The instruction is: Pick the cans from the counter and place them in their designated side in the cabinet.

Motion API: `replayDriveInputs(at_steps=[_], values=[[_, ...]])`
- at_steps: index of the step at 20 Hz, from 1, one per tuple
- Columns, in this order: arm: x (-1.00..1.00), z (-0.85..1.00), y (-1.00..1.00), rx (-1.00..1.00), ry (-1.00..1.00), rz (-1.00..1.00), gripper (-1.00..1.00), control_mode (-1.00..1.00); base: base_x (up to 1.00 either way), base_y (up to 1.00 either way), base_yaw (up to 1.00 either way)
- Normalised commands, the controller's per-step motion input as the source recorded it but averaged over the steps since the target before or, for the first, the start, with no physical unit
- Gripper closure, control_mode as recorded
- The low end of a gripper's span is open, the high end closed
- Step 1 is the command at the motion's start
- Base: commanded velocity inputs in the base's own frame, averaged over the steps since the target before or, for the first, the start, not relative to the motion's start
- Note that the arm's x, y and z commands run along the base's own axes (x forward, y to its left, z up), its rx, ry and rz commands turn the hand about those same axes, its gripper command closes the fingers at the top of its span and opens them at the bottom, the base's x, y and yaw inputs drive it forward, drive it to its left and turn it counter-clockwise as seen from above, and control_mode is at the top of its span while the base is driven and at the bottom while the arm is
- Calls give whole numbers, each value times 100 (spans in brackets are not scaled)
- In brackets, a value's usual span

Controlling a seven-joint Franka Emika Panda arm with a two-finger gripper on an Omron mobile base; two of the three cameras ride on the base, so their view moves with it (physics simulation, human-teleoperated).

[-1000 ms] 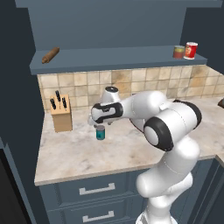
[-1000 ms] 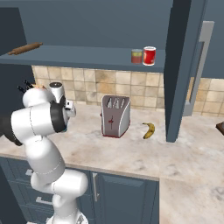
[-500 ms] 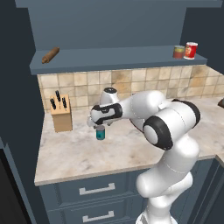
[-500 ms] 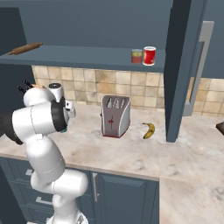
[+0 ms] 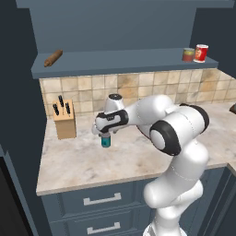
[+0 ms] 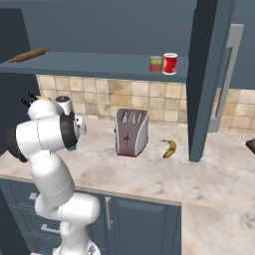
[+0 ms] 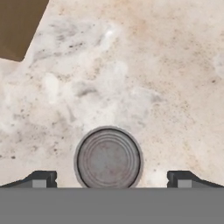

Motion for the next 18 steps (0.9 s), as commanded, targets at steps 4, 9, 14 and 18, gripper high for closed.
replayDriveInputs(at_steps=[4, 9, 14, 18], values=[[3, -13, 0, -1, 0, 0, -100, -100, 0, 0, 0], [5, -13, 0, -1, 1, 0, -100, -100, 0, 0, 0], [6, -12, 0, -1, 0, 0, -100, -100, 0, 0, 0], [6, -13, 1, -1, 0, 0, -100, -100, 0, 0, 0]])
